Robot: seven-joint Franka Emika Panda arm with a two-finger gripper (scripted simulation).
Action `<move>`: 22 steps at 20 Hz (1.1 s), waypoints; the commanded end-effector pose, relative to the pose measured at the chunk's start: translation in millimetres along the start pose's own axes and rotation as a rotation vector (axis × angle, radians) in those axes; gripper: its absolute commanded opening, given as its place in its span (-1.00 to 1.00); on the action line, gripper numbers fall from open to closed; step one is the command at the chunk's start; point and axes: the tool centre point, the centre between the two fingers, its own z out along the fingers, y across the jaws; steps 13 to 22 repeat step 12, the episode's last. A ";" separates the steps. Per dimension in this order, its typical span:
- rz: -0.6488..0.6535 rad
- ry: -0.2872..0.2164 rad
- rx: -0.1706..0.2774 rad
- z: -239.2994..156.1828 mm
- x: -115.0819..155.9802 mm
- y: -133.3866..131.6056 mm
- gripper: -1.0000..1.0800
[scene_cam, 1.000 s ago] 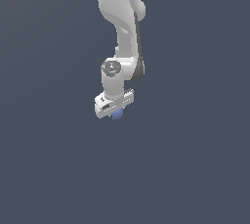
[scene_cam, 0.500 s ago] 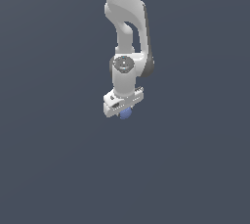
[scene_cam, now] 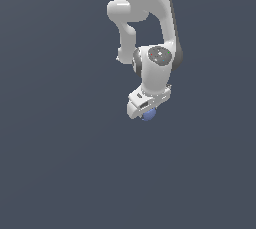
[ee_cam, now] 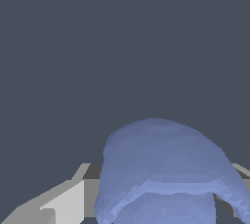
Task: Pick up the object and move it to a goal position.
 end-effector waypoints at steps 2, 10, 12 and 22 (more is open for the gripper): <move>0.002 -0.001 0.001 -11.7 16.5 -14.6 -1.00; 0.002 -0.001 0.001 -18.1 26.9 -22.0 -1.00; 0.002 -0.001 0.001 -17.2 25.9 -20.8 -1.00; 0.002 -0.001 0.001 -17.2 25.9 -20.8 -1.00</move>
